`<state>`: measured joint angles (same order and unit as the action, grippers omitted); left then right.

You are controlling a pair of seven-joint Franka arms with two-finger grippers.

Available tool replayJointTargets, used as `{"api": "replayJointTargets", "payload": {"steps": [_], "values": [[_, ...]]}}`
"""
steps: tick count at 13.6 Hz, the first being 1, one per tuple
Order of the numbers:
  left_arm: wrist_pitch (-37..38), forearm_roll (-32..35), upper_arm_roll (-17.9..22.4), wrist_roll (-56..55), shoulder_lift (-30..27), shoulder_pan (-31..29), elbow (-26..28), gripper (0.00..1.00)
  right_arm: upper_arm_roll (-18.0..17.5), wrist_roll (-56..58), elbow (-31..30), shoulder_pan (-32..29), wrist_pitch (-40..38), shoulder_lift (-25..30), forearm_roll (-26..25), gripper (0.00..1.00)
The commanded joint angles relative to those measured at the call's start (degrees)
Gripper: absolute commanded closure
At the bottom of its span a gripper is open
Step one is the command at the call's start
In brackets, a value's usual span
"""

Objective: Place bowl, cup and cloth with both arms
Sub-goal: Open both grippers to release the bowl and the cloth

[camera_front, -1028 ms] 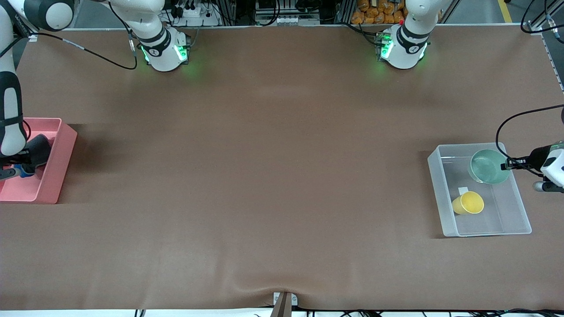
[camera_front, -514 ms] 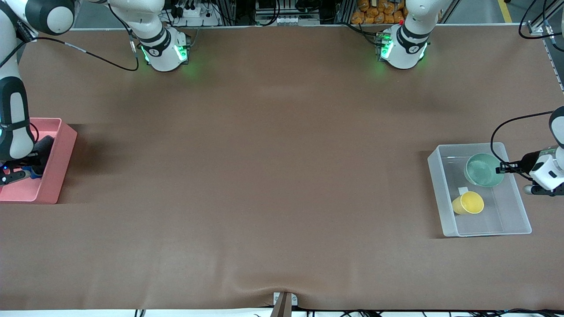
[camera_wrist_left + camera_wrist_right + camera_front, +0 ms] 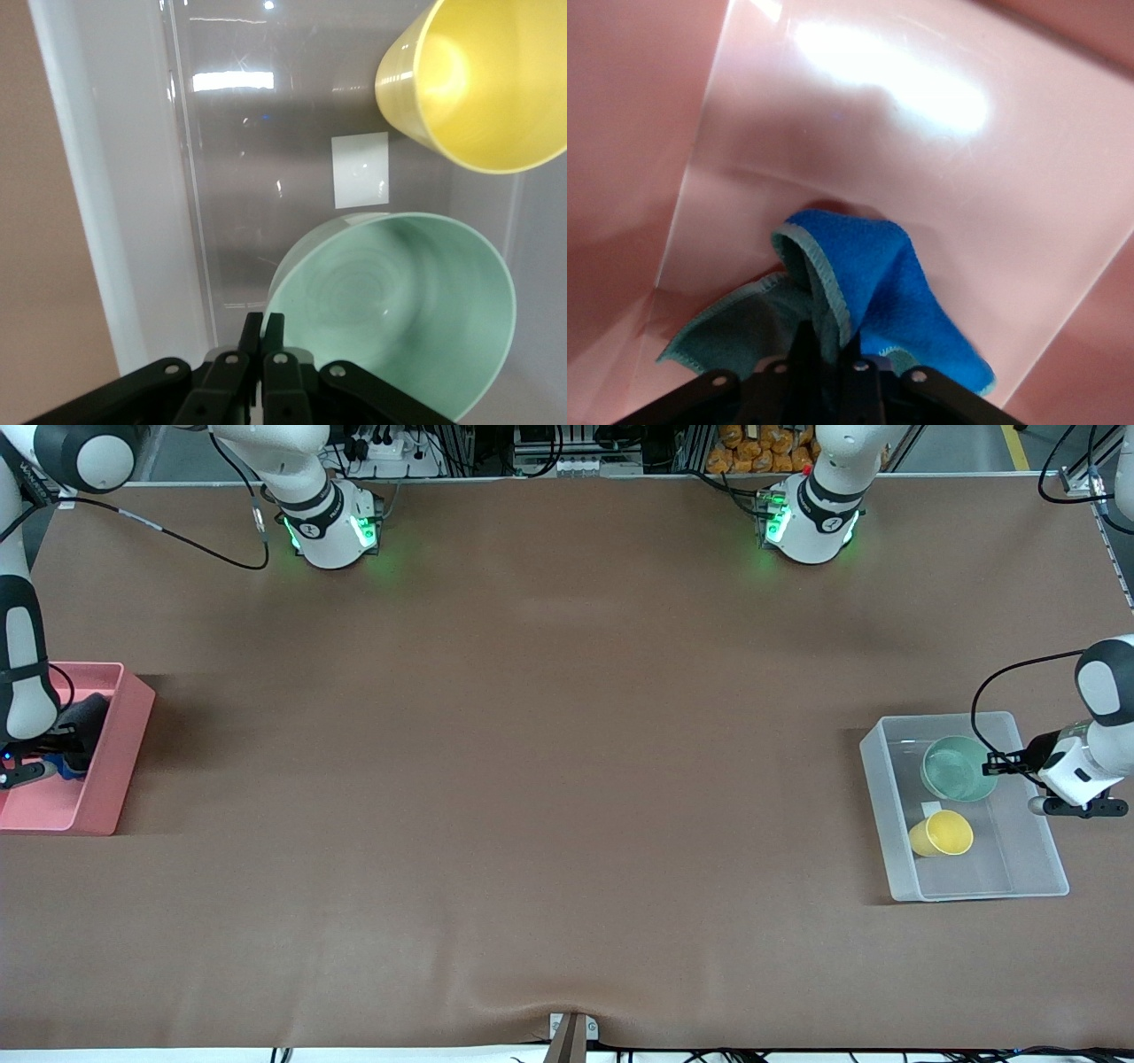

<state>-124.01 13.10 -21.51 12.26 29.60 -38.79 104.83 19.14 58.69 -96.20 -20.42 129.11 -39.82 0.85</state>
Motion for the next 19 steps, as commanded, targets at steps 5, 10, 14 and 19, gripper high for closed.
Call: {"api": "replayJointTargets", "payload": {"steps": [5, 10, 14, 19], "values": [[-5.98, 2.02, -0.47, -4.43, 0.54, 1.34, 3.71, 1.0, -1.56, 3.37, 2.16, -1.29, -4.82, 4.57, 2.85, 0.0], [-5.98, 4.56, -0.55, -4.44, 0.98, 1.52, 3.54, 0.39, -1.47, -0.31, 2.07, 0.81, -12.02, 11.42, 3.46, 0.0], [-5.63, 4.56, -0.55, -3.91, 0.64, 1.44, 3.36, 0.22, -1.38, -8.74, 1.89, 4.24, -19.23, 15.99, 3.37, 0.0], [-3.61, 4.56, -2.48, -4.17, -2.78, 1.52, 2.49, 0.0, -1.3, -18.68, 1.63, 9.42, -26.09, 20.04, 2.93, 0.0]]}}
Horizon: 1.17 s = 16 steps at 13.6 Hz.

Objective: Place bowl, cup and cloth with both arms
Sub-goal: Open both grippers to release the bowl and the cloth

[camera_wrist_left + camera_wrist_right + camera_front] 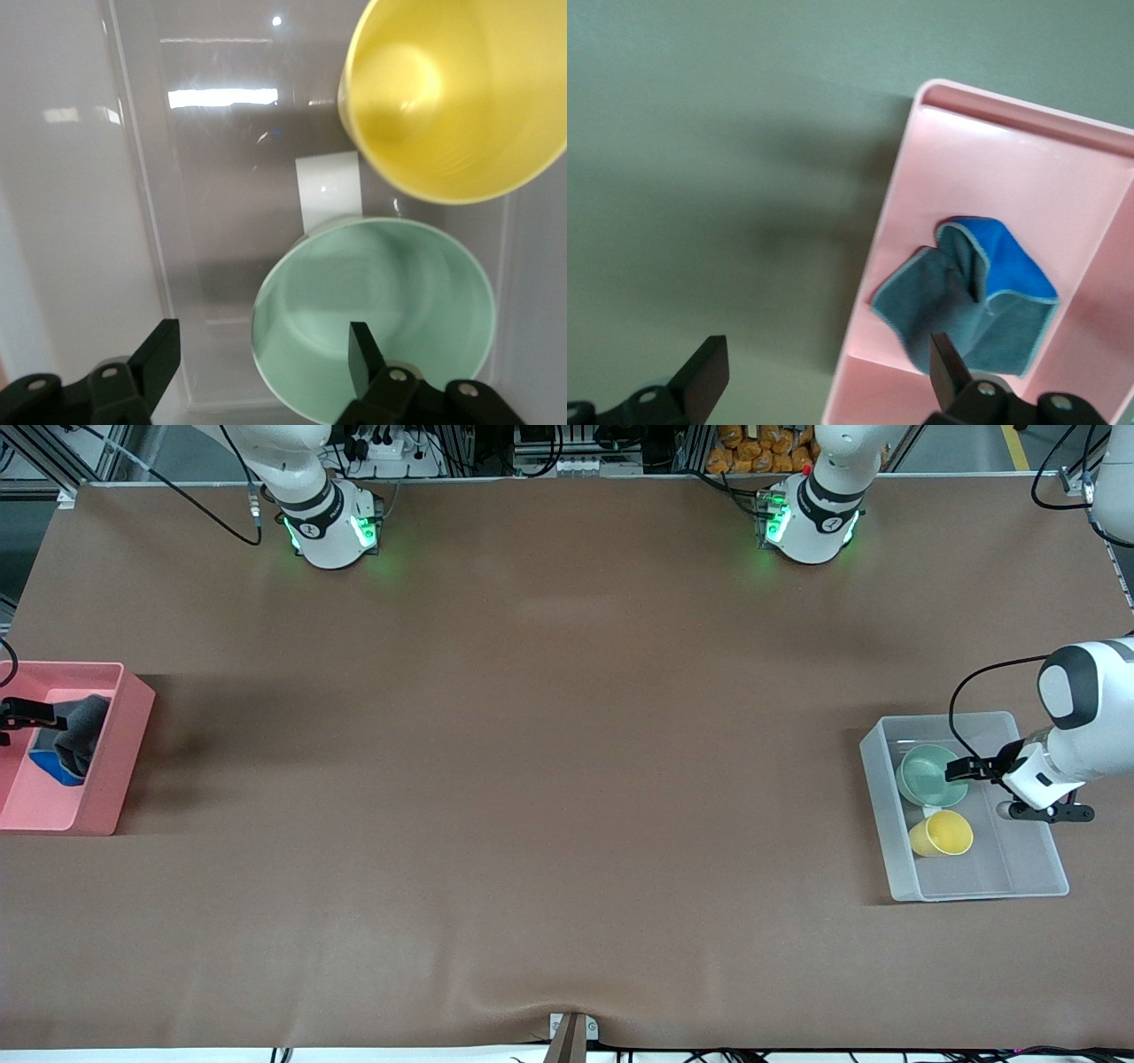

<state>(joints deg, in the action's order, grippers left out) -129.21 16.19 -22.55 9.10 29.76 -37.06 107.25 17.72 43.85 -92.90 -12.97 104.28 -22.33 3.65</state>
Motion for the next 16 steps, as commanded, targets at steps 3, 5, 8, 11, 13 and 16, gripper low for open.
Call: {"api": "replayJointTargets", "payload": {"steps": [3, 5, 8, 11, 13, 16], "values": [[6.06, 1.38, -2.76, -1.01, -5.4, -0.38, -2.39, 0.0, 0.12, -10.86, -1.76, 5.92, -5.13, 4.57, -0.04, 0.0], [9.49, 0.68, -3.12, -0.92, -6.02, -0.3, -5.11, 0.0, 0.21, -14.92, -1.76, 8.56, -6.11, 5.28, -0.13, 0.0], [11.7, 0.24, -4.96, -1.88, -7.34, -0.39, -6.97, 0.0, 0.12, -21.94, -1.59, 13.04, -9.26, 7.64, -0.22, 0.0], [12.14, -1.51, -6.27, -2.51, -9.89, -0.39, -7.06, 0.0, -0.05, -29.49, -1.32, 17.52, -10.15, 9.76, -0.22, 0.0], [12.49, -1.78, -7.33, -5.47, -11.47, -0.3, -7.06, 0.0, -0.23, -32.94, -1.15, 19.2, -10.77, 10.55, -0.05, 0.0], [13.02, -1.87, -9.61, -8.39, -13.49, -0.47, -7.06, 0.0, -0.66, -36.63, -1.23, 21.84, -12.08, 12.65, 0.04, 0.0]]}}
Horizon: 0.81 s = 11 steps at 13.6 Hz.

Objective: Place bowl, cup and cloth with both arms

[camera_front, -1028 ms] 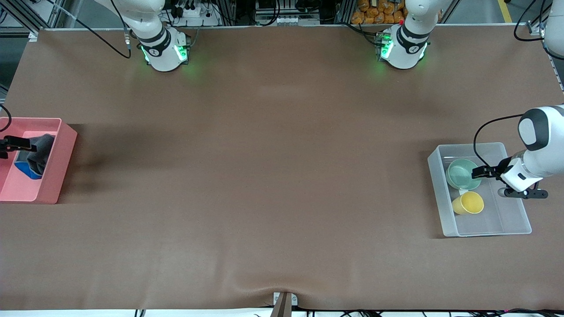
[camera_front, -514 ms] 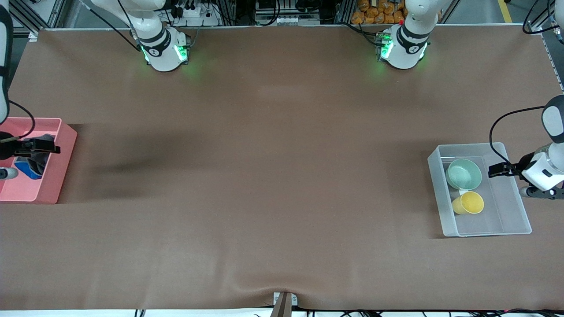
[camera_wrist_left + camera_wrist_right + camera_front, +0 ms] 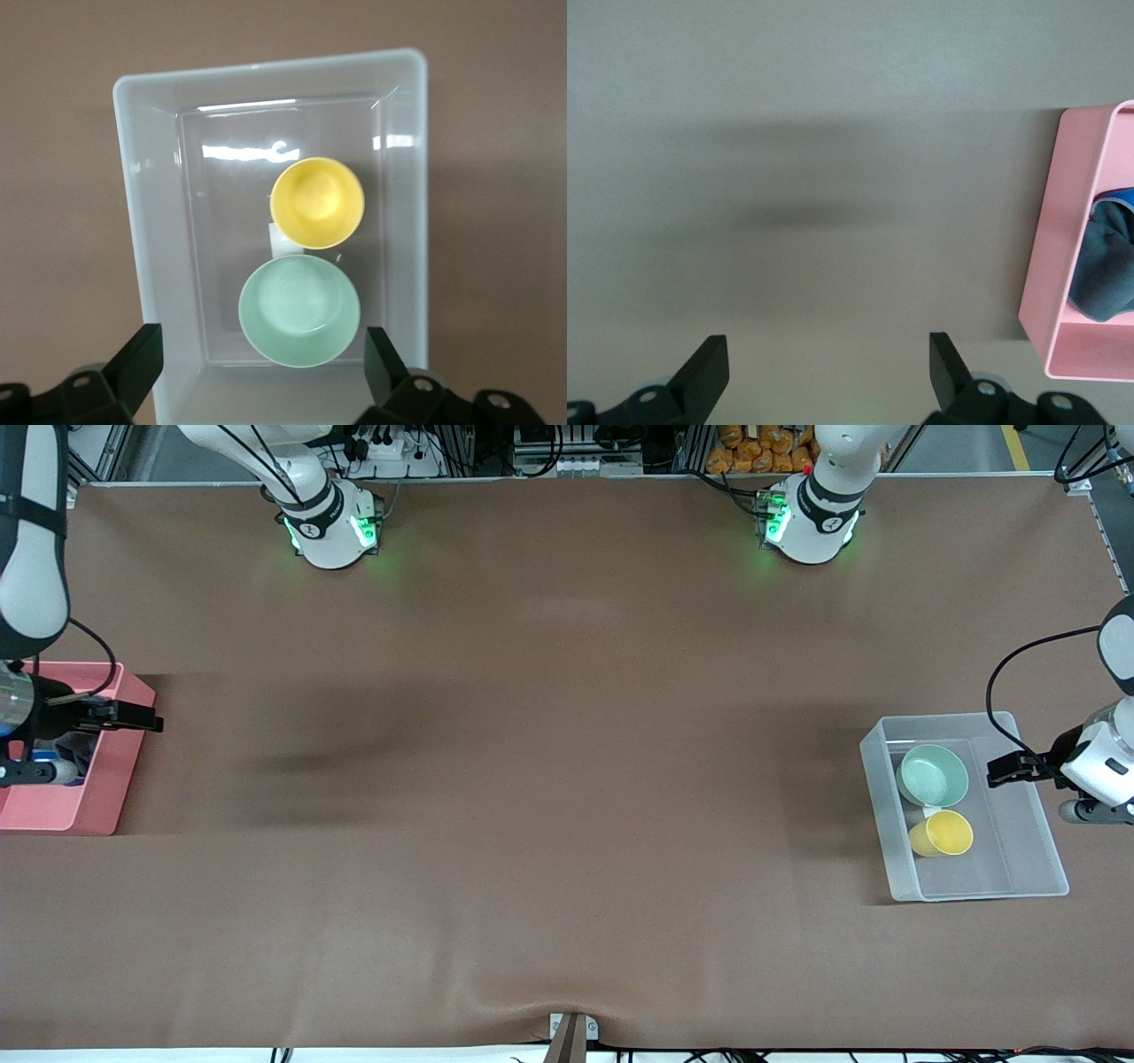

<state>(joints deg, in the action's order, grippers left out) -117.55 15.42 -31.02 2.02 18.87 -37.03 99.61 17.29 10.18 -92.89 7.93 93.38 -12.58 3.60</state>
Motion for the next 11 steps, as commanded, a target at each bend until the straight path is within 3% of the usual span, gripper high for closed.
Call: {"api": "replayJointTargets", "payload": {"steps": [1, 4, 6, 9, 11], "values": [[1.88, -1.09, -1.49, -1.84, -3.3, -0.41, 0.5, 0.0, -3.46, -3.15, -1.16, -0.79, -2.31, 3.96, 0.09, 0.0], [5.2, -3.19, 0.68, -3.07, -3.66, 3.79, -1.69, 0.0, -14.72, -4.03, -1.16, -12.39, -5.3, 7.65, -0.09, 0.0], [7.94, -4.6, 7.0, -4.83, -5.41, 10.98, -2.75, 0.0, -15.36, -4.03, -1.07, -12.59, -7.67, 9.58, -0.18, 0.0], [11.8, -9.51, 21.47, -5.27, -9.36, 25.2, -4.24, 0.0, -15.27, -3.94, -0.63, -12.15, -10.57, 13.02, -1.22, 0.0], [14.27, -12.94, 26.96, -5.18, -12.09, 30.6, -4.42, 0.0, -15.1, -4.9, 2.95, -10.66, -16.09, 13.72, -3.07, 0.0]]}}
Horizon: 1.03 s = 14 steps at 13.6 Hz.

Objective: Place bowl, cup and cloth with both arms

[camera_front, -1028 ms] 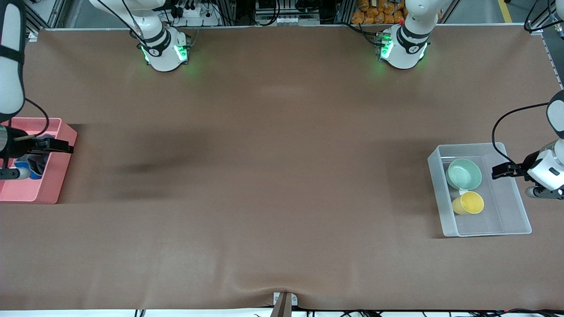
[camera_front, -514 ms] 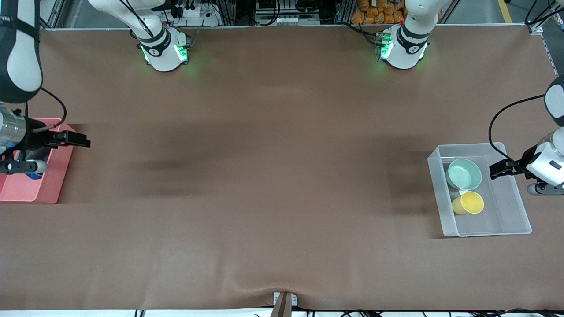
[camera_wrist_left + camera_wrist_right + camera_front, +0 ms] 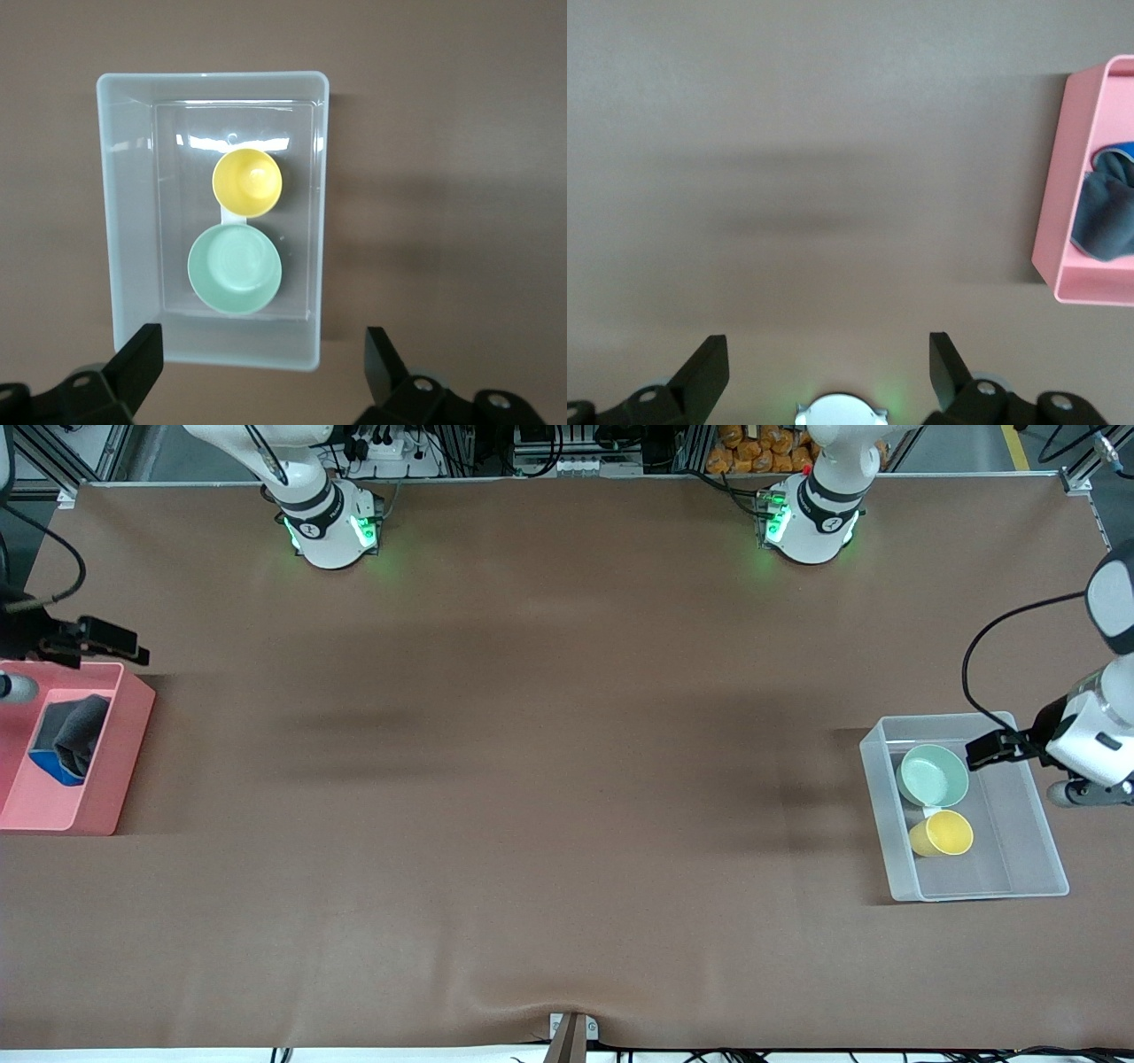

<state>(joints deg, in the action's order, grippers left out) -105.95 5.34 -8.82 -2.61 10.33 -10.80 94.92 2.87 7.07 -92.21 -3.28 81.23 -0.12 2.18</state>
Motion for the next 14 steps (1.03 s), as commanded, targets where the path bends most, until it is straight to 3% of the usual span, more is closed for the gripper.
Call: {"api": "replayJointTargets", "payload": {"steps": [1, 3, 4, 9, 14], "values": [[3.72, -3.66, 6.08, -0.82, -4.87, 6.64, 0.27, 0.0, -0.67, -2.75, 4.3, 1.08, -6.32, 1.26, -1.65, 0.0], [6.71, -4.89, 12.48, -3.52, -7.85, 14.01, 0.1, 0.0, -0.76, -2.33, 6.95, 1.7, -8.36, 1.17, -1.74, 0.0], [6.72, -5.07, 13.12, -5.11, -9.26, 15.18, 0.01, 0.0, -0.93, -1.97, 7.13, 1.62, -8.54, 1.26, -1.65, 0.0], [6.89, -5.08, 12.95, -4.51, -12.52, 15.19, -0.78, 0.0, -0.85, -1.88, 7.22, 1.44, -2.85, 1.09, -1.74, 0.0], [9.62, -4.9, 12.86, 0.67, -14.64, 16.07, -0.78, 0.0, -1.11, -1.62, 6.96, 1.7, -3.01, 0.91, -3.59, 0.0]]}}
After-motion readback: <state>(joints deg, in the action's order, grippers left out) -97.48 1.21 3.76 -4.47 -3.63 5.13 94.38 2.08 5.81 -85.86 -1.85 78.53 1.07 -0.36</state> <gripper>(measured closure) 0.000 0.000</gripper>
